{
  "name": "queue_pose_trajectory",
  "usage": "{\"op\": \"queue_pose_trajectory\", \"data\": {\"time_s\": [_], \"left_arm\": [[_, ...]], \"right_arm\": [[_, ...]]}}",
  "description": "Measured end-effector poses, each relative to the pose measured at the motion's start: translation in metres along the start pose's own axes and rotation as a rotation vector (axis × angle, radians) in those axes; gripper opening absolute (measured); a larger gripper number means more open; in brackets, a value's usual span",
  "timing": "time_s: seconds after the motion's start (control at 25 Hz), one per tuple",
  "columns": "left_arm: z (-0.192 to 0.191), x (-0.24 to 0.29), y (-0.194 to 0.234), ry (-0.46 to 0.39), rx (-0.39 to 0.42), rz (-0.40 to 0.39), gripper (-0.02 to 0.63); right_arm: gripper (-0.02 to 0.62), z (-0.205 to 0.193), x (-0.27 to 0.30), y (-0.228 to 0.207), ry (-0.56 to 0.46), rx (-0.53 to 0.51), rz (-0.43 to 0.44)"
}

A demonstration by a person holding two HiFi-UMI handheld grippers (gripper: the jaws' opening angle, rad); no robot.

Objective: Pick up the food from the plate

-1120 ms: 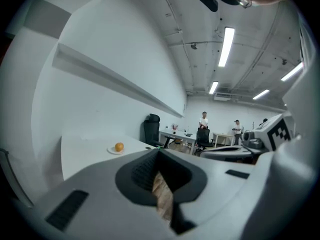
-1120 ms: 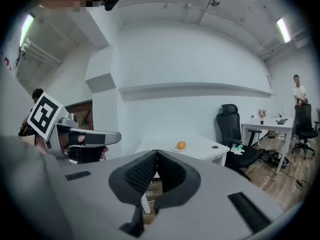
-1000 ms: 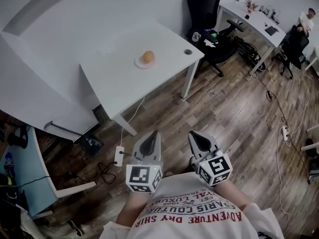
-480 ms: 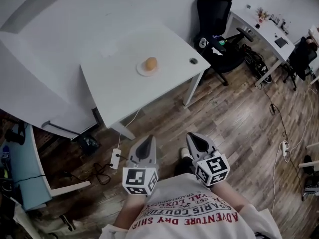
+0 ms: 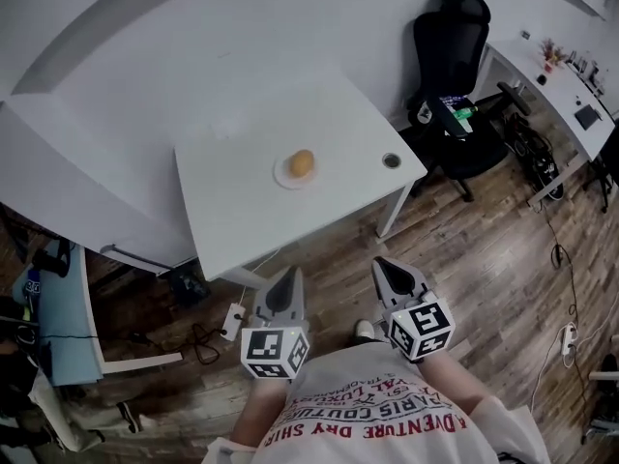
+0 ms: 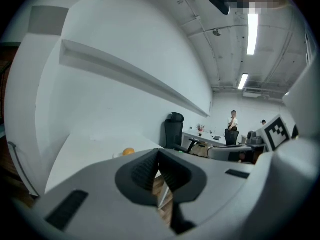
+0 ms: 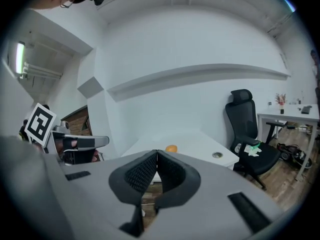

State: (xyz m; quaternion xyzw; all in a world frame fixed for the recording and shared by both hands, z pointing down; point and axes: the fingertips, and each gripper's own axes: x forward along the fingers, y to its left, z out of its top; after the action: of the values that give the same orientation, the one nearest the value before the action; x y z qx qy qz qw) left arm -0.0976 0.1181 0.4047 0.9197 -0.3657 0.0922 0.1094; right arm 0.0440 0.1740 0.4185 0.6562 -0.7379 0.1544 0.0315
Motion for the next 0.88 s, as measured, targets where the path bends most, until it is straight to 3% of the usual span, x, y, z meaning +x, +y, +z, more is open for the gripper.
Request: {"op": "queue_pose_trajectory", "data": {"time_s": [0.32,0.56,0.88], "left_arm": [[0.006,0.075,-0.033,0.029,0.002,0.043,0.008],[0.013,0.108,-0.025,0.042,0.003,0.057,0.006],[0.027,0.166,0.017,0.024,-0.033,0.03,0.008]], "right_arm": [[0.012,0.009,0.029,-0.086,0.024,0.016,0.027],[0.012,0.014,0.06,-0.105,0.045,0.017,0.048],[0.012,0.029,0.12,-0.117,0.058,-0.007,0.038]]}}
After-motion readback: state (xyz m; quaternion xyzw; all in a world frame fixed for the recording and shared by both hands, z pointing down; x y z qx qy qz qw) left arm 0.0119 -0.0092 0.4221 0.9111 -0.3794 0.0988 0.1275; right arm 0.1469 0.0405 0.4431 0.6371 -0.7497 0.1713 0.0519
